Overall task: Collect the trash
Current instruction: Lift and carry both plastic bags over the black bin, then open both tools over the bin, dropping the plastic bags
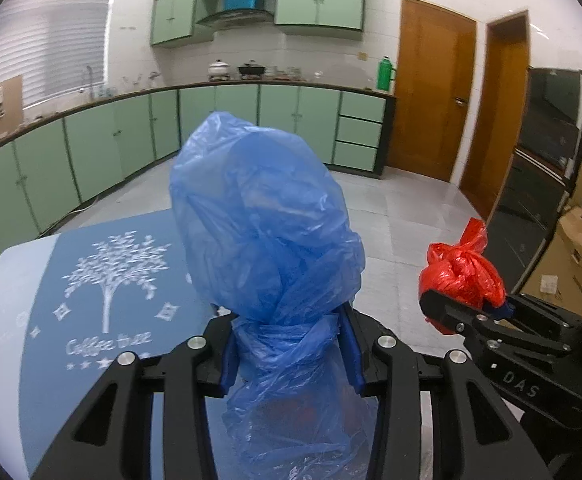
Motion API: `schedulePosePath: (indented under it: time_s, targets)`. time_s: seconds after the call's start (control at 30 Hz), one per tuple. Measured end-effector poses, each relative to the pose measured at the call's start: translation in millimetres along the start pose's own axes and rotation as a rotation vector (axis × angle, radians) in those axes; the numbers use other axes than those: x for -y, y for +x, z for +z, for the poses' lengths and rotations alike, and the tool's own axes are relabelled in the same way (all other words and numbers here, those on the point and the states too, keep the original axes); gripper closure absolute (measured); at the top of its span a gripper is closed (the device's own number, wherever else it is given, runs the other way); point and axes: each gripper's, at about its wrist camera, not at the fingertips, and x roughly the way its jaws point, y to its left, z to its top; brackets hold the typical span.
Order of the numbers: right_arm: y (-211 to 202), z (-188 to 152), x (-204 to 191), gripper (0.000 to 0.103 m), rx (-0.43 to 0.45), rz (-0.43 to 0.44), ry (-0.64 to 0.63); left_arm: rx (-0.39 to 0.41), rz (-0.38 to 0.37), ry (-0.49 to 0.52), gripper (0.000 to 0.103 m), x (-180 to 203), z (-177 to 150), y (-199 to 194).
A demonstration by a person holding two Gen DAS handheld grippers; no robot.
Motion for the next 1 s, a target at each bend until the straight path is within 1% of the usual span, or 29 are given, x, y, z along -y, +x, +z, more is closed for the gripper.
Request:
schedulePosePath:
  time_s: [0.1, 0.33, 0.73, 0.93, 0.97, 1.0]
  targets:
    - [4.2, -6.0, 16.6, 0.065, -0.011, -0.034, 0.017, -0.007, -0.021, 0.022, 0.061, 13.2, -1.7, 7.7]
    - [28.1, -16.5, 41.9, 0.065, -0.052, -0.063, 0.055, -0.049, -0.049, 0.042, 0.061, 33.4, -4.4, 40.3]
    - [76.6, -30.0, 71.6, 0.065, -0.141, -0.083, 0.095, -0.131, -0.068, 0.071, 0.061, 47.1, -16.8, 99.4]
    - [97.2, -34.4, 78.5, 0.064, -0.179, -0.084, 0.091, -0.167, -0.070, 0.081, 0.061, 50.0, -21.2, 118.3]
    - [98.7, -34.6, 79.6, 0.061, -0.186, -0.082, 0.091, -0.175, -0.076, 0.082, 0.059, 50.0, -21.8, 120.9]
    - [102.1, -36.9, 80.7, 0.061, -0.198, -0.078, 0.086, -0.185, -0.081, 0.083, 0.056, 49.9, -22.0, 123.3]
